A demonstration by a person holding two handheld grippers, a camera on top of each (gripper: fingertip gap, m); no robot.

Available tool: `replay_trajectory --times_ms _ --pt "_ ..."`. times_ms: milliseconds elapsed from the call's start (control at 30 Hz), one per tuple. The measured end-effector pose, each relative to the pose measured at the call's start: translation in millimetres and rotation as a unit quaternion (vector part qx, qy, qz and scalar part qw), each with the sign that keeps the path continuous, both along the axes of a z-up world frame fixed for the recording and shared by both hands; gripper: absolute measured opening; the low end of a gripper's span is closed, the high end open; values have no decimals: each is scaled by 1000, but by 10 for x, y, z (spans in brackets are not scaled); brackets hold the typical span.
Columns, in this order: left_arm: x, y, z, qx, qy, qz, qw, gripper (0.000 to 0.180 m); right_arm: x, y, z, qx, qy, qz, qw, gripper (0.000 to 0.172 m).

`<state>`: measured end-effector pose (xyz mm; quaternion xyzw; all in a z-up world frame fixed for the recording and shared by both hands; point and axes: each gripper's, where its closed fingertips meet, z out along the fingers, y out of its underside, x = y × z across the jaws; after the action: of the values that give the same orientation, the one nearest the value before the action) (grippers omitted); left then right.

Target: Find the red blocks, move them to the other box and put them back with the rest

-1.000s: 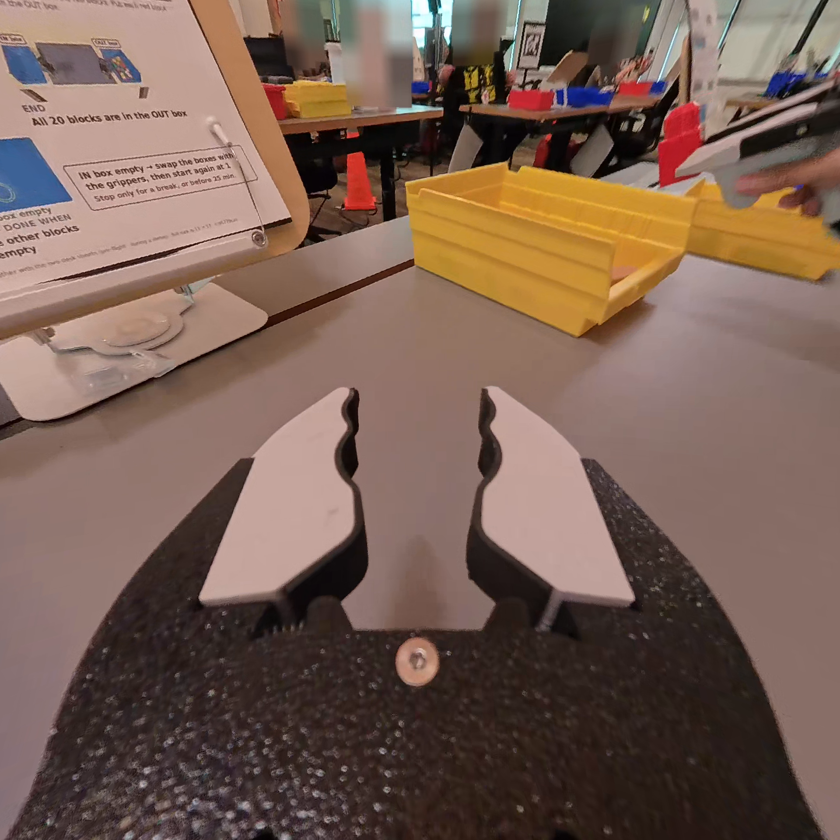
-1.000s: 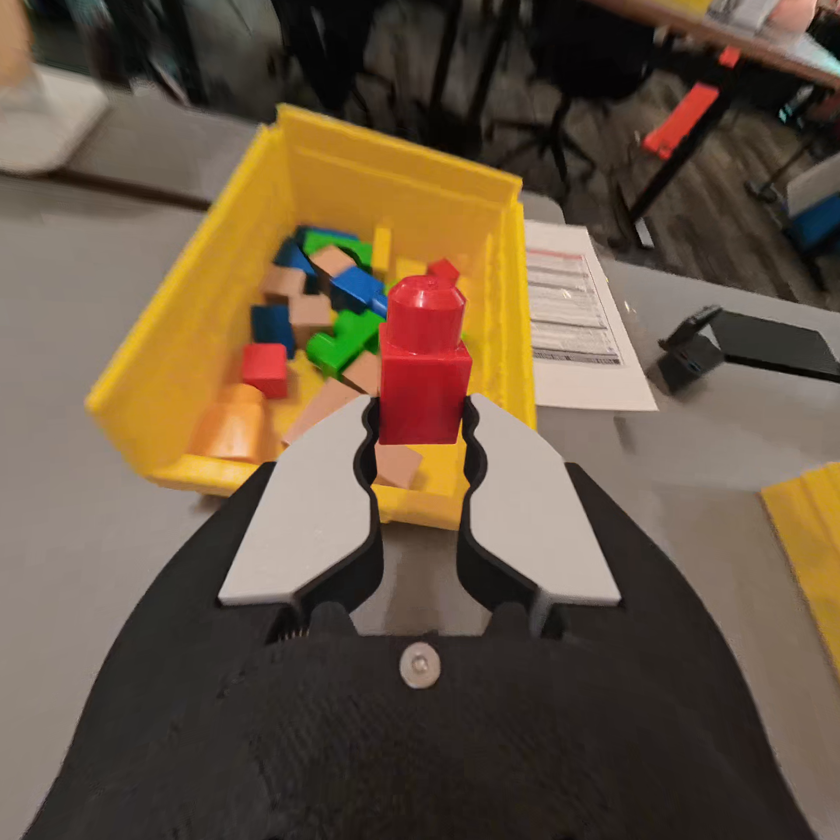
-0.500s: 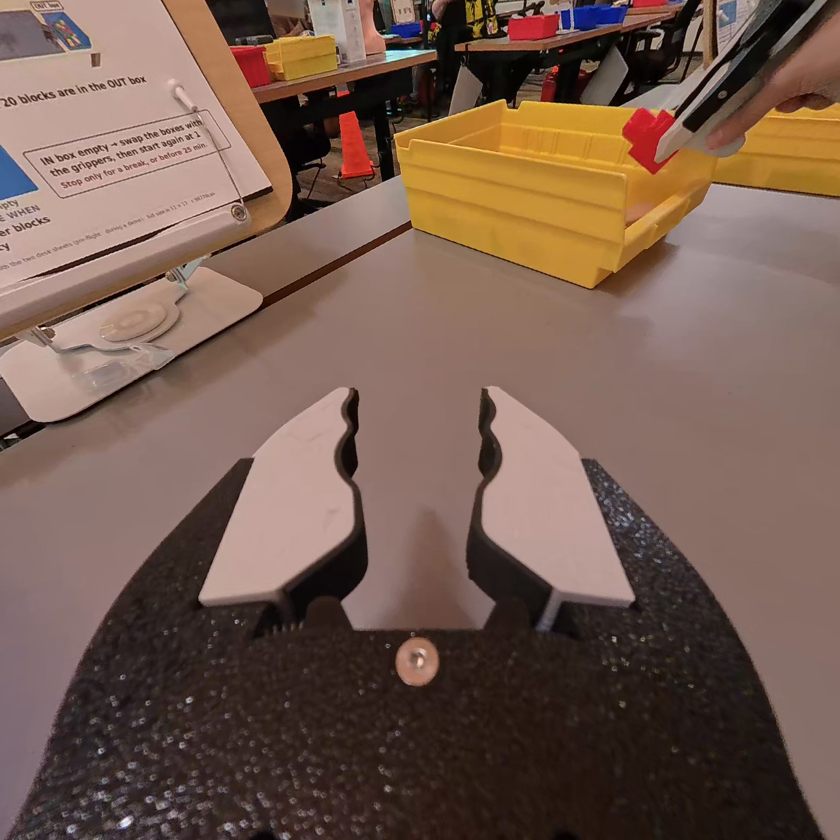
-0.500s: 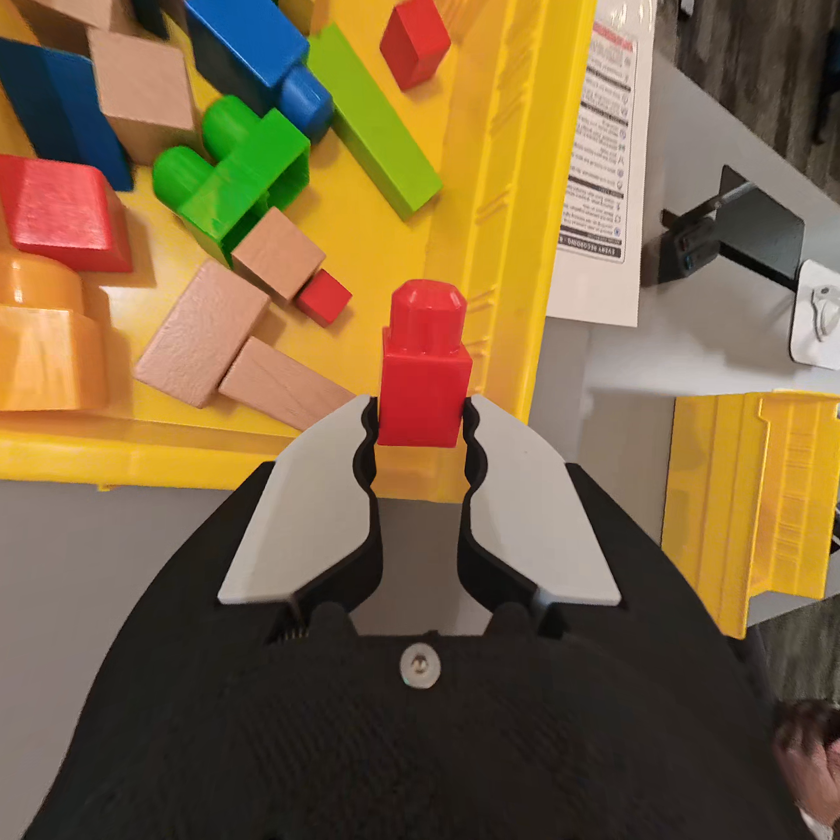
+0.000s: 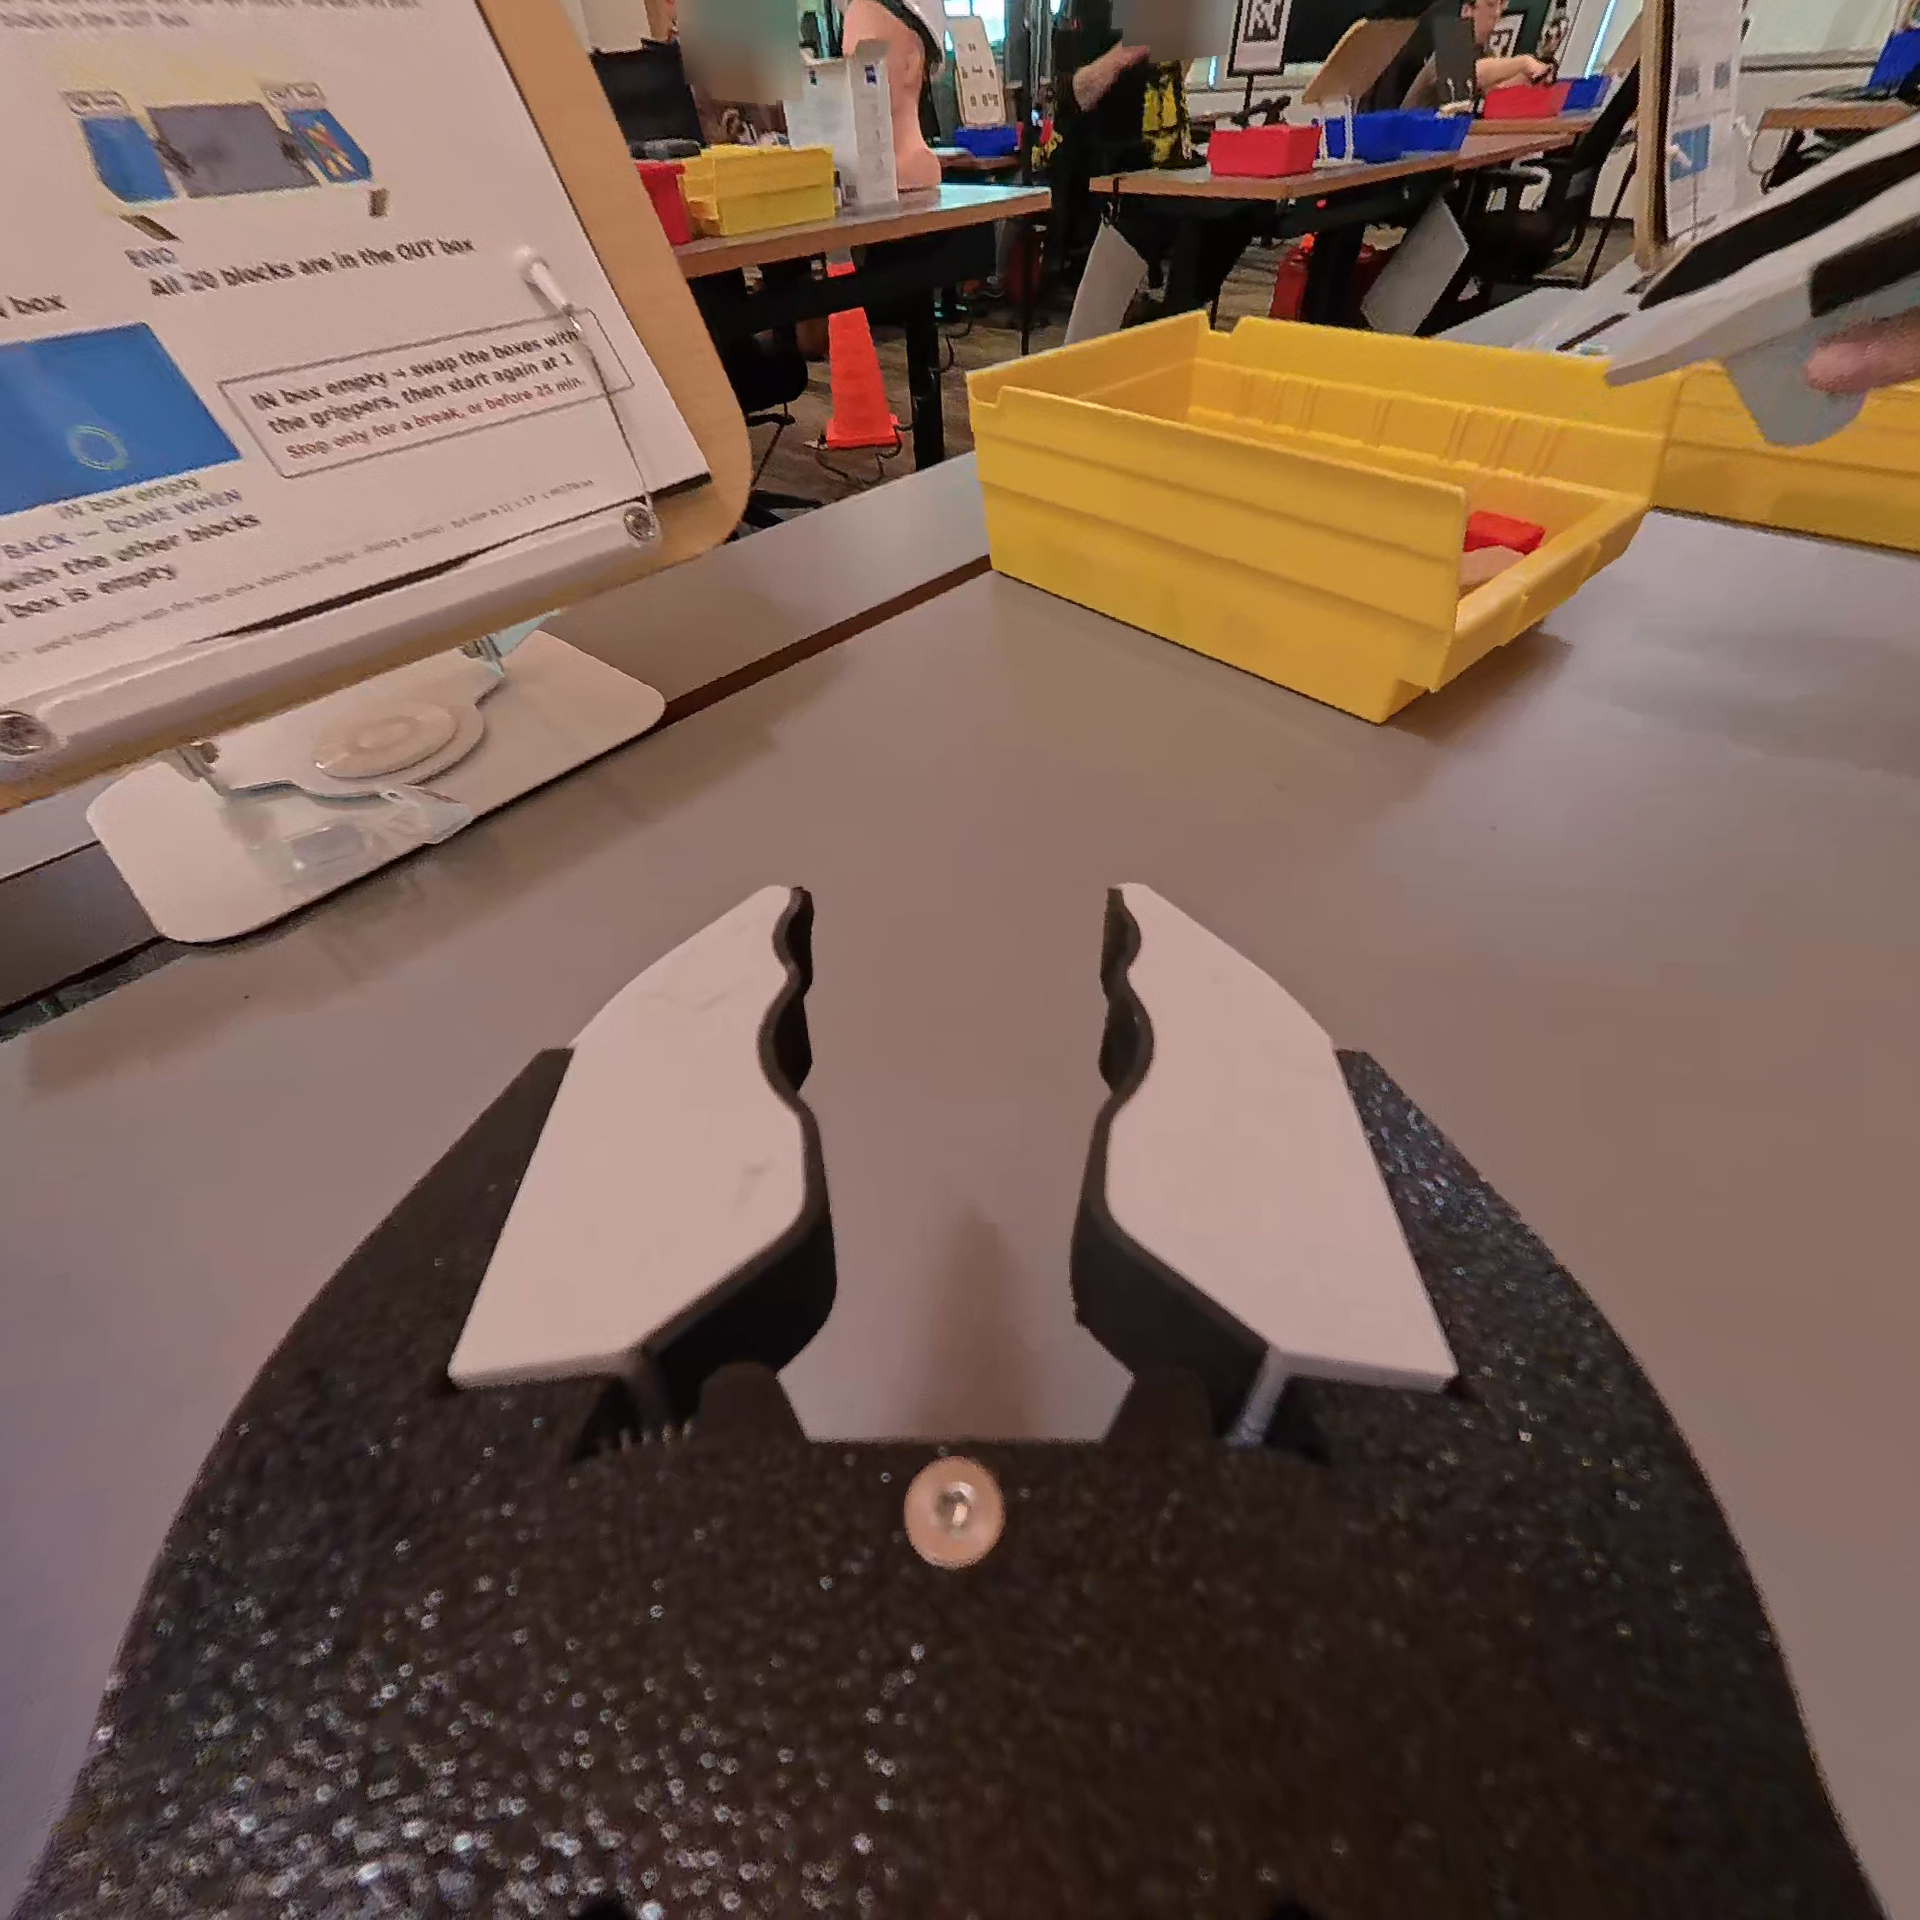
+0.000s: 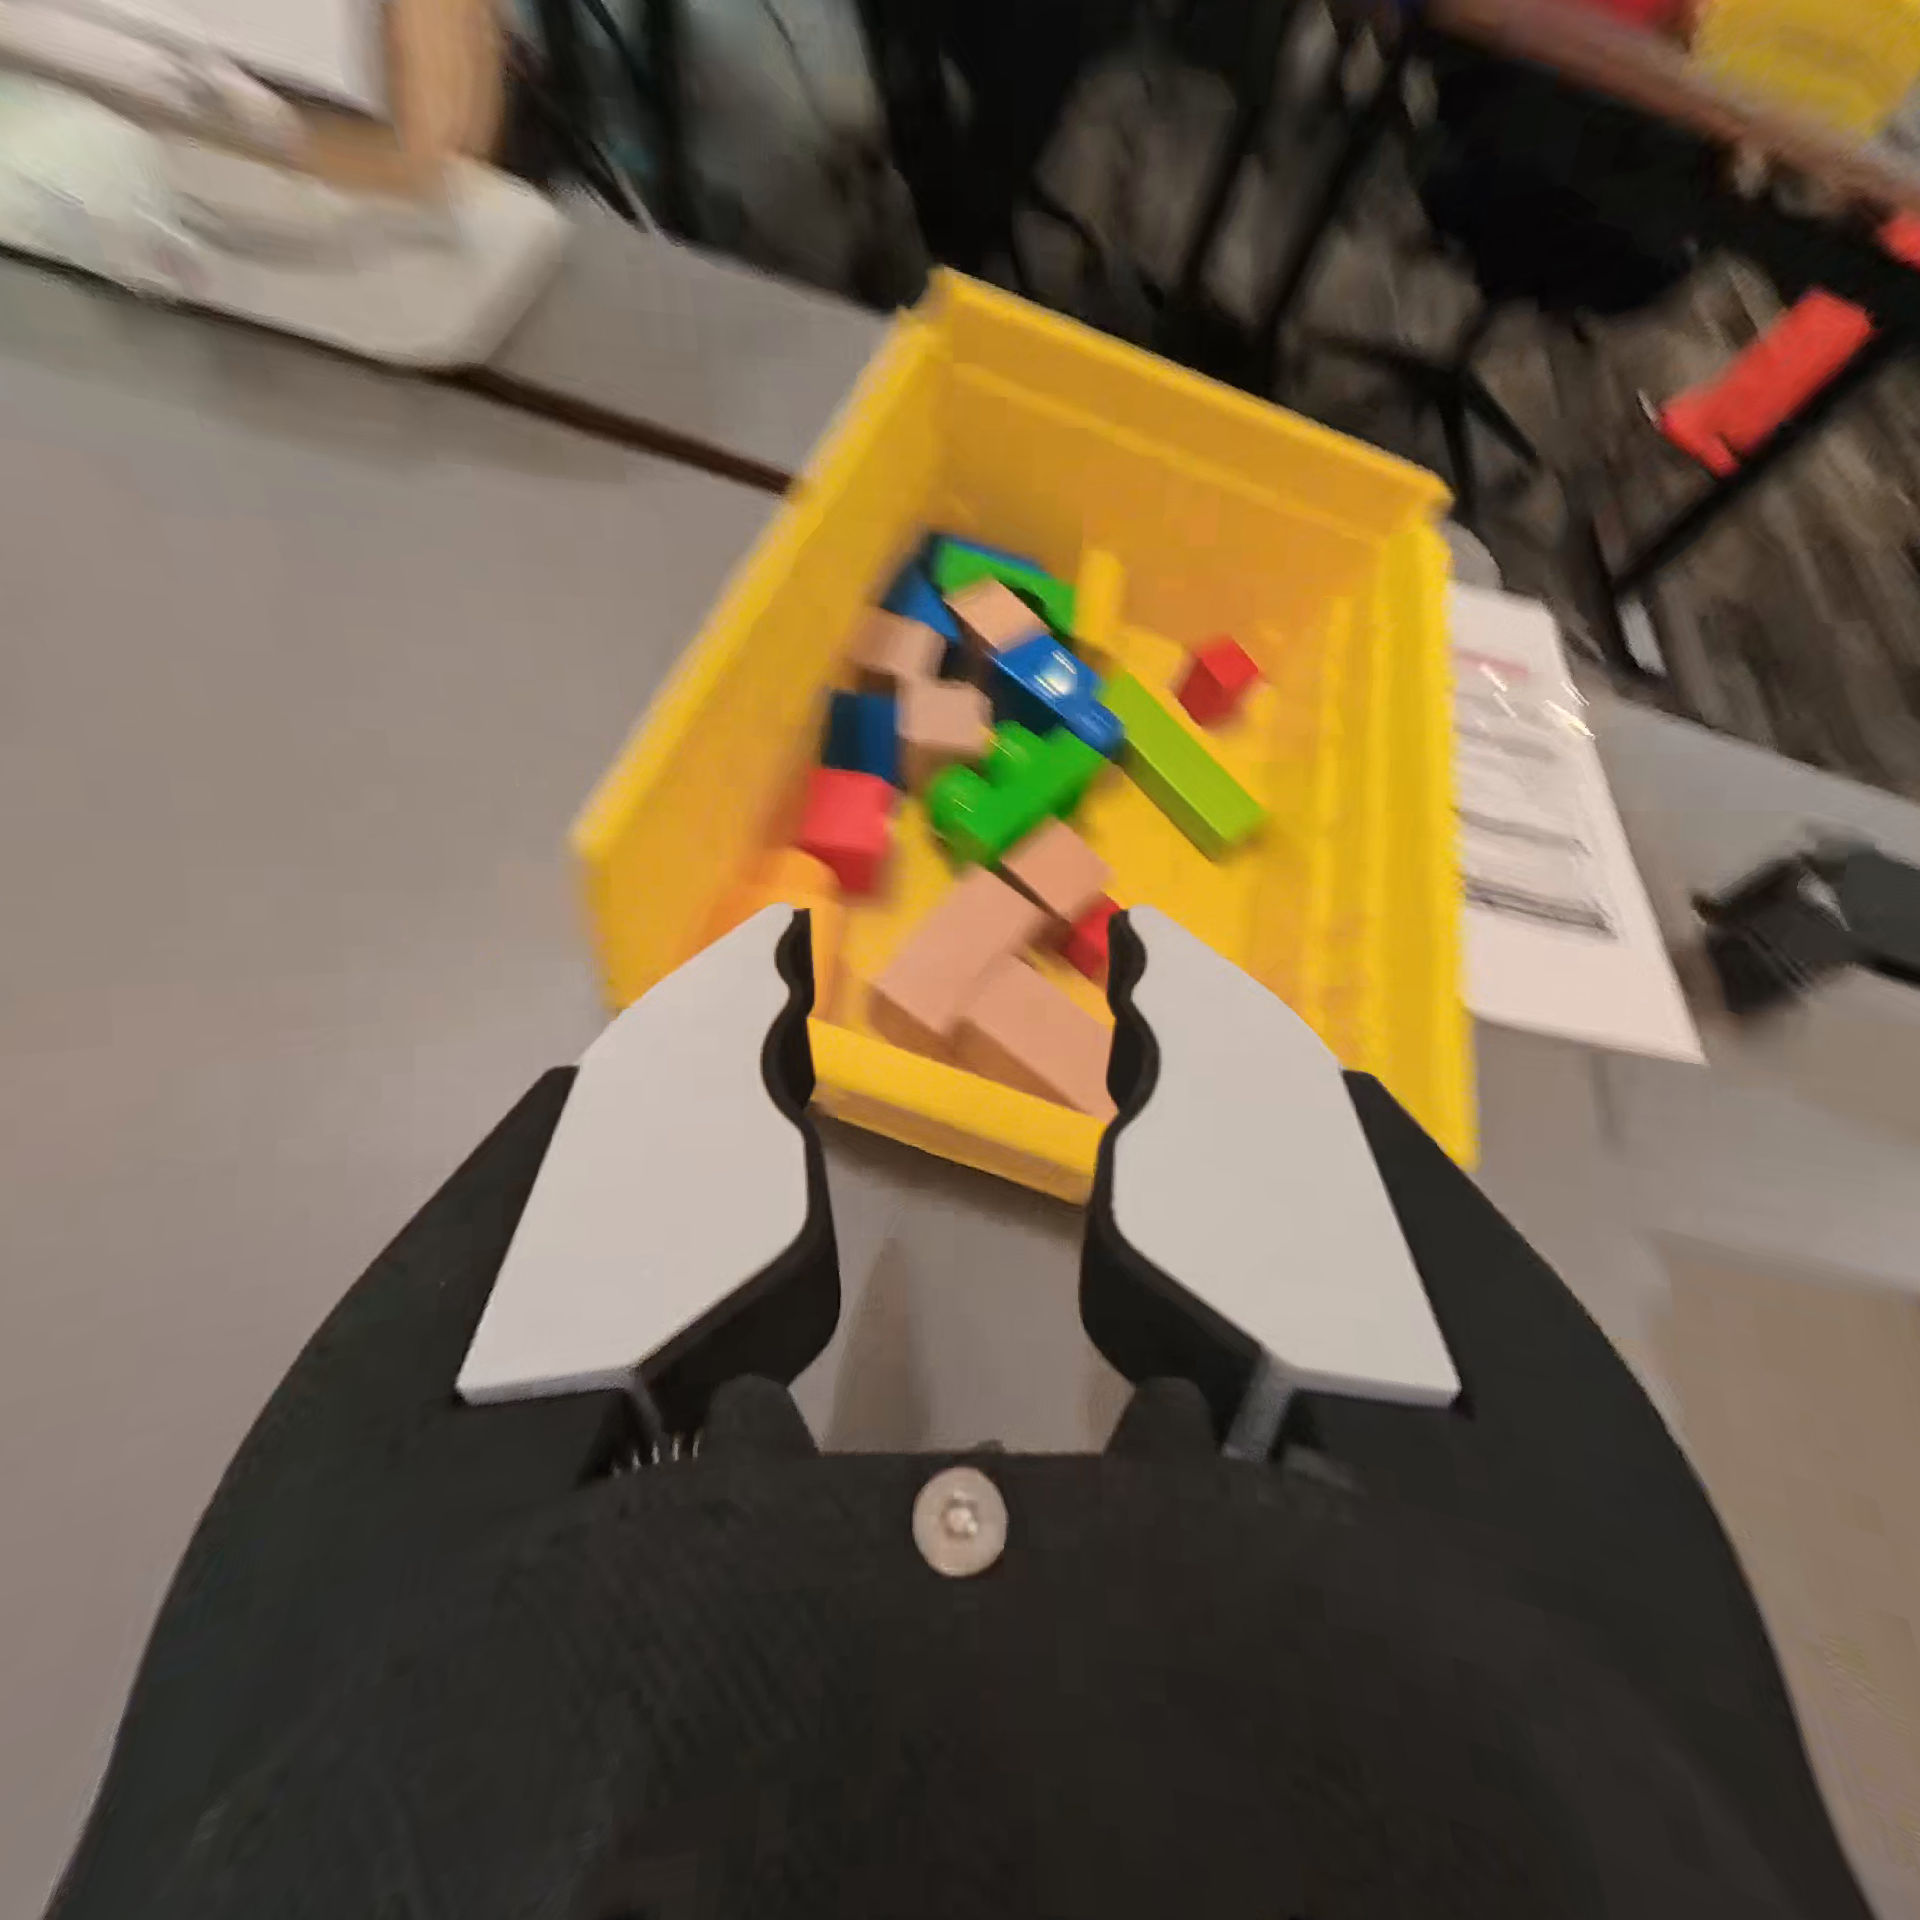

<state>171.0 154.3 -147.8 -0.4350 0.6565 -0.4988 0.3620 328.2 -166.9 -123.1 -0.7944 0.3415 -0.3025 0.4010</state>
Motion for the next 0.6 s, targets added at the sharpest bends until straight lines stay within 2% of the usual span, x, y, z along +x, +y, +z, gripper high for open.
replay_trajectory --times_ms 133,267,333,433,500,533,600 --pt "-87 330 237 -2 -25 42 999 54 -442 537 219 108 -52 107 987 55" --pt "-268 990 560 -30 -24 117 992 54 -629 718 240 117 -72 137 981 58" --pt "-348 1380 682 -6 -15 143 990 54 -635 736 214 110 -79 135 981 59" --pt "-384 2052 688 95 39 183 978 54 -620 779 193 109 -80 138 981 59" --pt "-355 2445 601 185 82 184 962 55 -625 798 220 111 -85 140 980 59" --pt "-328 2612 544 237 98 175 951 55 -636 813 236 115 -89 143 979 59" --pt "-259 2822 380 351 121 114 922 59 -661 852 238 120 -88 154 977 59"
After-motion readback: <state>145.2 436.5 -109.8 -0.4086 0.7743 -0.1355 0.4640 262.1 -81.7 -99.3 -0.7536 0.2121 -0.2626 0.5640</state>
